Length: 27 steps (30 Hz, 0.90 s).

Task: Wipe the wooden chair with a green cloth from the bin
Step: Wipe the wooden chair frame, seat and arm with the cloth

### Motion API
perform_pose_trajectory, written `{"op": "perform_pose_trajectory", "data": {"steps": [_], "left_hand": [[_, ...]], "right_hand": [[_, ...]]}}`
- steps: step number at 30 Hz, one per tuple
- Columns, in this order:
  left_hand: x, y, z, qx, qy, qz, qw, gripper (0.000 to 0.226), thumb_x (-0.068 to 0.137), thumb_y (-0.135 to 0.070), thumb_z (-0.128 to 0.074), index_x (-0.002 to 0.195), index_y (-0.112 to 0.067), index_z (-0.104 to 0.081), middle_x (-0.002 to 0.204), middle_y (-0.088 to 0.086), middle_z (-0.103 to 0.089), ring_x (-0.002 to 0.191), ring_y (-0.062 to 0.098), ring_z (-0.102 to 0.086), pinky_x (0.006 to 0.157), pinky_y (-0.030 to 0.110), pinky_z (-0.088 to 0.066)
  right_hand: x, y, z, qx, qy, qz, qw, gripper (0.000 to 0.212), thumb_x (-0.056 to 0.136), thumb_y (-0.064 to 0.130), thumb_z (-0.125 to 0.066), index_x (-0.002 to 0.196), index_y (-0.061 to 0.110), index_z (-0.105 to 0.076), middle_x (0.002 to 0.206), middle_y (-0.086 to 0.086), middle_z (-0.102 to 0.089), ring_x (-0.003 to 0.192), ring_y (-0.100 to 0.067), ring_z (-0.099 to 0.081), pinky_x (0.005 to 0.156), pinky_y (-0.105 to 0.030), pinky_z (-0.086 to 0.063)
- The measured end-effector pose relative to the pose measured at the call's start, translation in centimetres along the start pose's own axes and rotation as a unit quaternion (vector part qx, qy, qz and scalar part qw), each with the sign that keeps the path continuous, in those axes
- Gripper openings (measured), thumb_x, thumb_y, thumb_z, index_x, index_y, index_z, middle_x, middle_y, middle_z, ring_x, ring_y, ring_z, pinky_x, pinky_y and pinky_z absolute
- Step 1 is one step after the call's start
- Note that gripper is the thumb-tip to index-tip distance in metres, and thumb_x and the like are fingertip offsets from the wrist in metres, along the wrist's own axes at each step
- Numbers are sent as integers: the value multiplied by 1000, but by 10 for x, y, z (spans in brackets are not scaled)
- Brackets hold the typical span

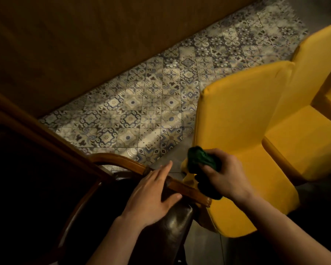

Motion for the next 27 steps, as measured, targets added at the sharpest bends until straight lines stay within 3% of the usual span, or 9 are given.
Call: {"op": "perform_pose_trajectory", "data": {"steps": [2, 5, 9, 12, 15, 18, 22, 27], "left_hand": [[-6, -16, 31, -15, -41, -13, 999, 104, 78, -70, -62, 149, -56, 12, 162, -16, -21, 143, 10, -26, 103, 30, -26], [-22, -24, 81, -29, -102, 6, 994, 111, 76, -50, -77, 150, -58, 6, 158, -15, -33, 138, 13, -41, 103, 38, -43], [-59, -14, 146, 20, -185, 52, 981, 64, 84, -32, -71, 133, -48, -33, 125, -15, -63, 113, 16, -62, 86, 42, -53], [-96, -12, 191, 49, -228, 69, 970, 48, 85, -28, -67, 123, -41, -42, 113, -15, -67, 103, 15, -65, 80, 40, -53], [-138, -10, 229, 71, -259, 83, 960, 47, 83, -27, -70, 118, -43, -44, 109, -19, -66, 99, 12, -65, 76, 37, -53], [-183, -8, 261, 85, -282, 92, 951, 44, 83, -31, -71, 117, -46, -47, 111, -25, -64, 101, 2, -63, 77, 32, -54], [-254, -17, 300, 124, -317, 89, 936, 38, 87, -39, -70, 114, -49, -47, 108, -29, -61, 99, -4, -61, 70, 19, -46], [-349, -36, 341, 175, -381, 112, 901, 34, 86, -45, -70, 114, -45, -51, 114, -23, -63, 103, 4, -61, 79, 29, -53]], "right_hand": [[1, 39, -16, 65, 29, 25, 997, 27, 88, 11, -74, 111, 22, -63, 99, 1, -74, 82, -4, -71, 71, -22, -58], [-11, 94, -44, 144, 121, 46, 981, 29, 88, 11, -75, 111, 15, -57, 104, -7, -70, 88, -17, -70, 75, -33, -61], [-41, 160, -62, 193, 260, 117, 939, 49, 84, 8, -79, 121, 9, -48, 117, -16, -62, 94, -16, -69, 78, -31, -61], [-65, 206, -65, 117, 320, 201, 919, 64, 77, 8, -86, 127, 17, -47, 121, -9, -61, 100, -15, -69, 78, -28, -59], [-88, 247, -65, 5, 284, 285, 916, 52, 78, 8, -84, 119, 23, -56, 112, 2, -66, 101, -10, -66, 86, -30, -58], [-113, 285, -59, -52, 222, 345, 911, 33, 83, 8, -77, 102, 30, -62, 98, 9, -70, 91, -3, -66, 78, -24, -57], [-156, 338, -63, -105, 180, 411, 888, 27, 84, 3, -68, 98, 26, -63, 94, 7, -71, 86, -6, -67, 73, -34, -59], [-226, 410, -64, -164, 118, 485, 851, 32, 86, 4, -67, 88, 34, -57, 91, 9, -71, 85, -10, -68, 74, -38, -61]]}}
Point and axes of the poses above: each hand's wrist, its own x-axis towards the middle knuckle, its own z-axis out of the back of the hand, y = z × x, the point moved 10 cm from there along x, towards the middle knuckle
